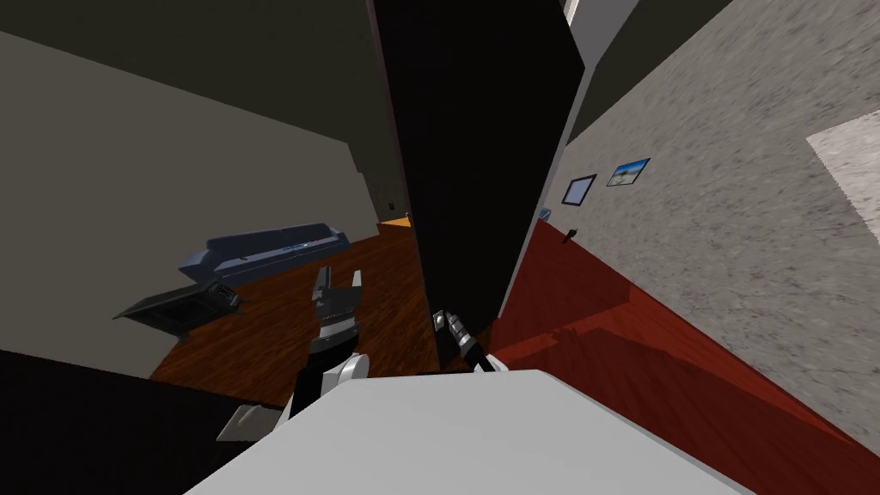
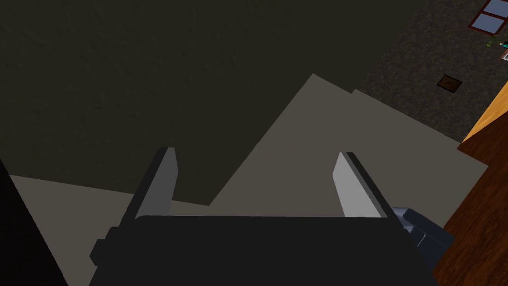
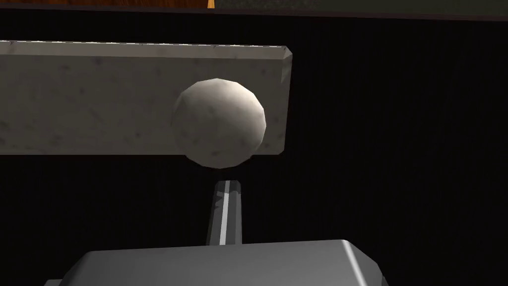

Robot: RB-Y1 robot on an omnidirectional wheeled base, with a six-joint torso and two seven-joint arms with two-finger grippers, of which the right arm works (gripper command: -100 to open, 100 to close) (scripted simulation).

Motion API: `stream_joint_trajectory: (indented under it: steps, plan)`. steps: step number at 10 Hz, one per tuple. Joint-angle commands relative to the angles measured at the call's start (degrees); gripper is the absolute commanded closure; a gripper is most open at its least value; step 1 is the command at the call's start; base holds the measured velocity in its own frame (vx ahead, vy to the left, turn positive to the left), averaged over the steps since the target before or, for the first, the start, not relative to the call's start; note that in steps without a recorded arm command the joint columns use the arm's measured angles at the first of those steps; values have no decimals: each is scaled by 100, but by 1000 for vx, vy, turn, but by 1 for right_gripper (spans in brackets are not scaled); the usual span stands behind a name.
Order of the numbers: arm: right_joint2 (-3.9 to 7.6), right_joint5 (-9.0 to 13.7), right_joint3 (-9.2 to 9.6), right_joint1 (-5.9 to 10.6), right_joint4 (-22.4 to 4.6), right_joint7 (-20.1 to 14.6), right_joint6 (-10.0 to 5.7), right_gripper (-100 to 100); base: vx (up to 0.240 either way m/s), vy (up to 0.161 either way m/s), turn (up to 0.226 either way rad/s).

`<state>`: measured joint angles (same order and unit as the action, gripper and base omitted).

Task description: Push the door open

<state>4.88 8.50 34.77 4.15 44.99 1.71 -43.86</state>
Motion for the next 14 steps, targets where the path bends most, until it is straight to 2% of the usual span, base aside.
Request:
stream_joint_trajectory:
  steps: [1,8,14]
  plan:
    - [3,12,27,-24,49,-6,24,-100,-53,56,-72]
    - [-41,47,101,-90,192,-21,95,-100,-219,-55,-34]
    - [-61,52,9,-73,77,21,-24,-100,179,110,29]
